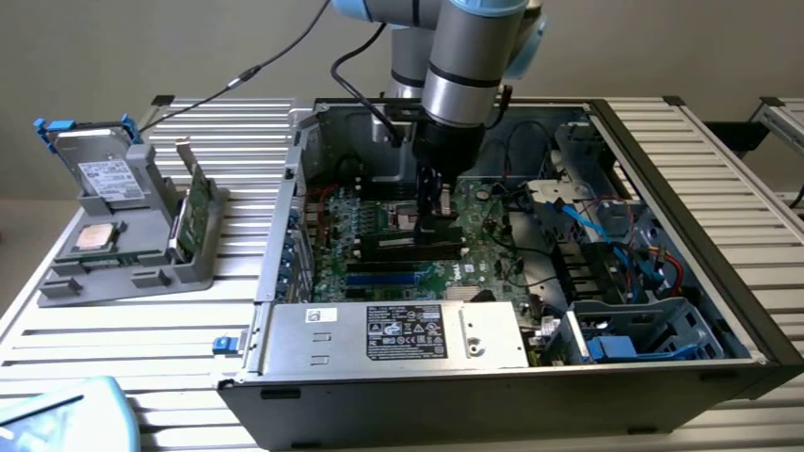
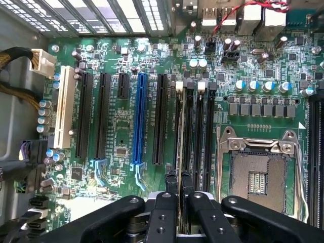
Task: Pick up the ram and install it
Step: 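Insert the ram into the slot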
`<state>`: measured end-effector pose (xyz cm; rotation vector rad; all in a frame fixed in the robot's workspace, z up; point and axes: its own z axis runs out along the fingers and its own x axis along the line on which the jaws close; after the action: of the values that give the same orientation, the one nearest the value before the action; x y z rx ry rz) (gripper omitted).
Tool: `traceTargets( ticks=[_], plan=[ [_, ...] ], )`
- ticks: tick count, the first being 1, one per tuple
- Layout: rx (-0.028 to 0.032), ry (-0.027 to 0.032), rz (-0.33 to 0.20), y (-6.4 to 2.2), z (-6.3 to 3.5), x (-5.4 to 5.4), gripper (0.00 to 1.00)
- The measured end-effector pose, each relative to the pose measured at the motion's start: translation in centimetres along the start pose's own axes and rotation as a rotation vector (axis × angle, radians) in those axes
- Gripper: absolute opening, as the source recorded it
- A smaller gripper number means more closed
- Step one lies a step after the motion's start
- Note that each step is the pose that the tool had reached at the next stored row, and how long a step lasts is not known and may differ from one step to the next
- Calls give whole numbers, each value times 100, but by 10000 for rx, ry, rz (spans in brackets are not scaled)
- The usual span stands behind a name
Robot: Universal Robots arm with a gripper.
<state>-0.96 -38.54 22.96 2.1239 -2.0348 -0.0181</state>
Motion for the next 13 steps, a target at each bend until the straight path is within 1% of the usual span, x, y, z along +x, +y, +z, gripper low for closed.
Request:
traceTargets(
  ticks=[3,4,5,6,9,10,11,12,13],
  plan=[
    [-70,4,-53,-12,-2,1,14],
    [-104,6,-75,-19,-3,1,14],
    [-171,6,-97,-29,-4,2,14],
    [-276,2,-118,-41,-6,2,14],
    [-690,-12,-181,-72,-11,4,14],
    [-781,-15,-194,-83,-13,5,14],
    [-841,-16,-202,-95,-15,6,14],
    [-885,-19,-208,-108,-16,6,14],
    [-905,-19,-210,-126,-19,6,14]
  ],
)
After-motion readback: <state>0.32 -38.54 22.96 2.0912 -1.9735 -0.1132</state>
